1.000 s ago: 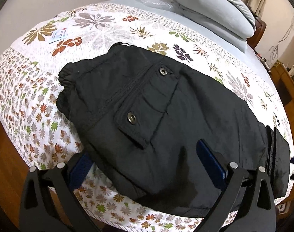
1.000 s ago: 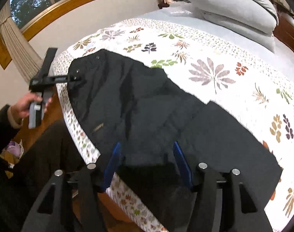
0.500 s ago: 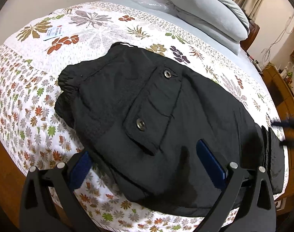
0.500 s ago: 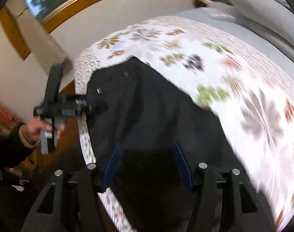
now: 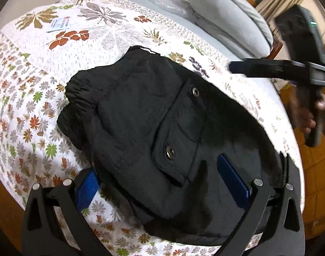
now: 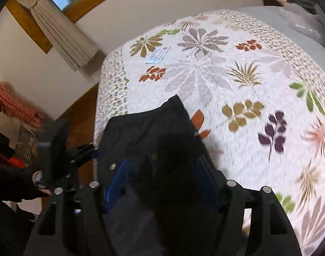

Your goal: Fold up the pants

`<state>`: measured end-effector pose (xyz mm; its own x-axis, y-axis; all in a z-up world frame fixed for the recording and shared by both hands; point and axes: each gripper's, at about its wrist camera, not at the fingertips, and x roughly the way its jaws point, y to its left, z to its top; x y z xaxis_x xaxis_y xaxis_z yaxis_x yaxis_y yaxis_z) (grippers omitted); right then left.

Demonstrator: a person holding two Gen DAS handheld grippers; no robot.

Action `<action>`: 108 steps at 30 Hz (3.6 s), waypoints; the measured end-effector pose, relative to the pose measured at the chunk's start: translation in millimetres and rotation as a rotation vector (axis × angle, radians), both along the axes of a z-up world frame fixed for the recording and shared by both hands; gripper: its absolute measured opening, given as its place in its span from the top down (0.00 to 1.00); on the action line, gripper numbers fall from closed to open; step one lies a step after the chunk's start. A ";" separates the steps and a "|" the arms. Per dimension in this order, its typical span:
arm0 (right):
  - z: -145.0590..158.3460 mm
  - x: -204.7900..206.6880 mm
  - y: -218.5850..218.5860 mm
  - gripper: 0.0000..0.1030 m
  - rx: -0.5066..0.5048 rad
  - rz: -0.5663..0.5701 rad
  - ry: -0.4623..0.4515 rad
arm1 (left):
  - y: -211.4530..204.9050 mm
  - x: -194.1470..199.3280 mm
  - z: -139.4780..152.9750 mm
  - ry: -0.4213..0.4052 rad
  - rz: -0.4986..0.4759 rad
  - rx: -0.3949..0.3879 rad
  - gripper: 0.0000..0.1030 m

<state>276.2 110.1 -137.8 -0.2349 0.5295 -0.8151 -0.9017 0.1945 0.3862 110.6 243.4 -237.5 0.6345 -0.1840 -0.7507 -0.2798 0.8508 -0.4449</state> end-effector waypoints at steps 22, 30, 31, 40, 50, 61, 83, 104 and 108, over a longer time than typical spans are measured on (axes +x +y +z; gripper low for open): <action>-73.3 22.2 55.4 0.32 -0.176 0.169 0.174 | 3.0 3.0 -8.7 -0.070 -0.034 -0.105 0.36; -68.0 15.6 53.3 0.52 -0.144 0.187 0.109 | 16.2 8.1 -21.3 -0.059 -0.046 -0.234 0.80; -66.3 15.0 53.0 0.59 -0.139 0.190 0.105 | 16.5 8.2 -21.0 -0.060 -0.044 -0.241 0.80; -39.3 9.5 43.2 0.78 -0.071 0.239 0.062 | 9.1 -1.6 -9.3 -0.129 -0.052 -0.238 0.85; 13.9 2.7 6.5 0.80 0.044 0.237 0.021 | -16.9 -9.3 33.6 -0.236 -0.085 -0.131 0.85; 82.1 -2.8 -89.9 0.80 0.209 0.151 -0.018 | -88.6 -20.9 113.0 -0.357 -0.210 0.038 0.80; 70.3 5.5 -333.9 0.80 0.356 -0.148 0.036 | -317.8 -10.6 136.5 -0.430 -0.523 0.328 0.63; -35.7 14.0 -514.6 0.76 0.167 -0.401 0.107 | -486.3 -4.6 43.8 -0.361 -0.787 0.406 0.35; -28.8 13.7 -557.1 0.76 0.165 -0.517 0.105 | -492.4 -12.6 38.3 -0.369 -0.831 0.407 0.32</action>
<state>290.0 -446.9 -166.6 0.0141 0.7162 -0.6977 -0.6594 0.5312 0.5320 98.0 -249.0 -199.3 0.6270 -0.4481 -0.6372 0.5712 0.8207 -0.0151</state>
